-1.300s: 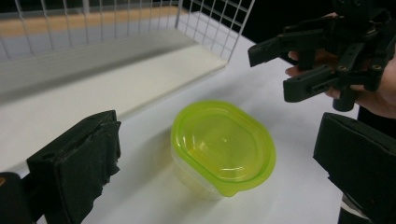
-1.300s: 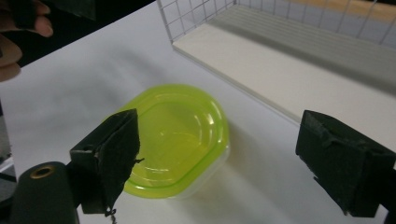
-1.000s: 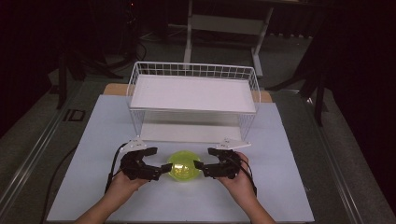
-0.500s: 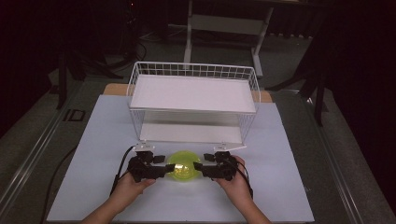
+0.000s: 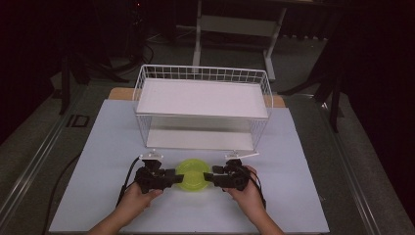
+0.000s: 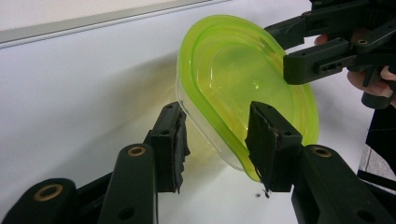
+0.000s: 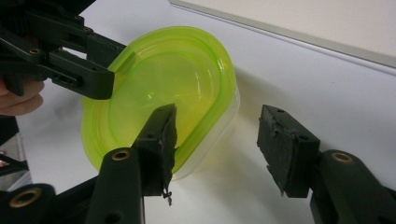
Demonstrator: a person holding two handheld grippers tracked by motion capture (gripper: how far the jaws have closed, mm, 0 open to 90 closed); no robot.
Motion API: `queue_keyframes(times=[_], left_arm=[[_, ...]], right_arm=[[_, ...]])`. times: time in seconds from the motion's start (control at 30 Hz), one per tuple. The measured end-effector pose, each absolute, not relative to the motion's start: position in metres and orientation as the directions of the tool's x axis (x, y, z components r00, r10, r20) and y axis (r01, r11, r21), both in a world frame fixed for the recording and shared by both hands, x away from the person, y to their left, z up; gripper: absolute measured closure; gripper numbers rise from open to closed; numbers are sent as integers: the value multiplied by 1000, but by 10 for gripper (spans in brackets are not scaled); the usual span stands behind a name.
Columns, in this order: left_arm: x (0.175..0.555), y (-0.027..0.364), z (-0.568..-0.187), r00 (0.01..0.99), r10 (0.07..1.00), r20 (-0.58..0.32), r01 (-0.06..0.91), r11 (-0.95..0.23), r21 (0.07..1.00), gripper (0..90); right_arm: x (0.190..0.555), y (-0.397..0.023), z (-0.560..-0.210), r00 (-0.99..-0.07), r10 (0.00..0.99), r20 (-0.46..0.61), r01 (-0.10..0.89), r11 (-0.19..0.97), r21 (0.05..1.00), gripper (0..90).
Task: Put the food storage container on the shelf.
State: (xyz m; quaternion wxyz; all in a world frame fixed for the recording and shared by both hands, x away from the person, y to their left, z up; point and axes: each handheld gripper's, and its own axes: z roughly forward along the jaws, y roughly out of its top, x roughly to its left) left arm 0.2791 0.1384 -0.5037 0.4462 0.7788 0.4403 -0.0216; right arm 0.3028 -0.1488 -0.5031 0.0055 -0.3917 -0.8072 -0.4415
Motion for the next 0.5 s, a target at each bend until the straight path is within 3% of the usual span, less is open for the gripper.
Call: queue_keyframes(times=[0.17,0.5], left_arm=[[276,138,-503,612,650,-451,717,-215,663,636],[250,134,-497,601,672,-433,717,-213,663,756]], right_arm=[[297,-146,-497,-705,616,350,634,328,700,634],[275,-148,-492,-699,612,369,650,331,684,728]])
